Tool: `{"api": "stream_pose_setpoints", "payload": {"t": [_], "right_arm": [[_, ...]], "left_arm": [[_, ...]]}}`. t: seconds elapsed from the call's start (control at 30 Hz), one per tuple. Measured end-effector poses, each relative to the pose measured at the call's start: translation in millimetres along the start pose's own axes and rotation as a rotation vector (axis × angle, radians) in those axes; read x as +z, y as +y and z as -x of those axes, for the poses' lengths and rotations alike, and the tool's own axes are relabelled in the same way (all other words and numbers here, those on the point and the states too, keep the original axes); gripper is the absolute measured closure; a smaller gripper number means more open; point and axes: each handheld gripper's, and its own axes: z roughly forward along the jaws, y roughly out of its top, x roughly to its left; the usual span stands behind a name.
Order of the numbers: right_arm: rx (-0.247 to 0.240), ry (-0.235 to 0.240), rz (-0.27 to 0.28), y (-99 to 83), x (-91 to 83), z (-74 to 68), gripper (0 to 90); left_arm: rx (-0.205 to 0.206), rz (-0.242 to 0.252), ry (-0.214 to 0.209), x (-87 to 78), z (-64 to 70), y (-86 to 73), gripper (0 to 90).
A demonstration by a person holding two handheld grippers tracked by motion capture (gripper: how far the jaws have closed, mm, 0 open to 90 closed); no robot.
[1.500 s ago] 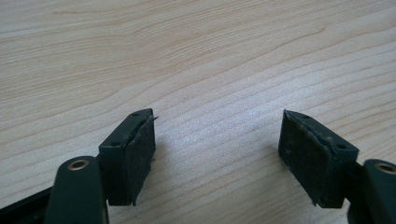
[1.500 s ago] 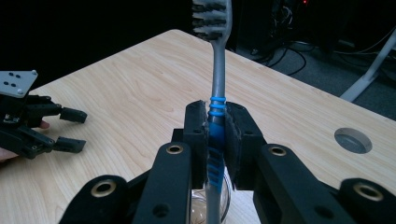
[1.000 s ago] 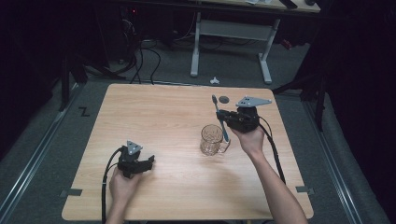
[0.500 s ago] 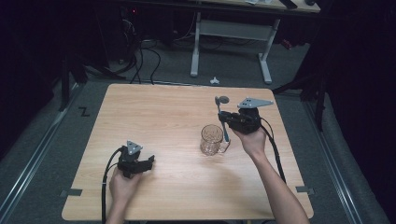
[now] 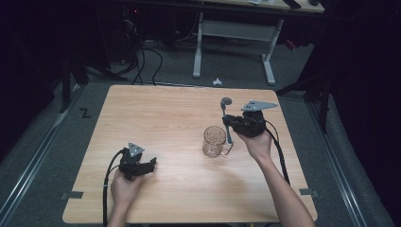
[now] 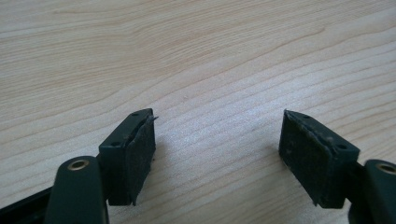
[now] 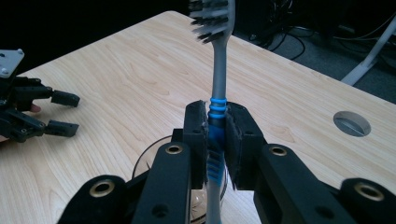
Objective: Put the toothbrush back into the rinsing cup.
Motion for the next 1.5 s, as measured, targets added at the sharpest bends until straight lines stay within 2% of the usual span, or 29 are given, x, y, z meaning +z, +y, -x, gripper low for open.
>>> {"api": "stream_pose_setpoints", "payload": {"t": [0.77, 1.5], "right_arm": [[-0.017, -0.006, -0.027, -4.3, -6.7, -1.7, 79.7], [0.005, -0.01, -0.037, -19.4, -12.7, 1.1, 79.6]], "left_arm": [[0.001, -0.001, 0.0, -0.1, 0.0, 0.0, 27.6], [0.004, -0.002, 0.002, 0.0, 0.3, 0.1, 27.7]]}}
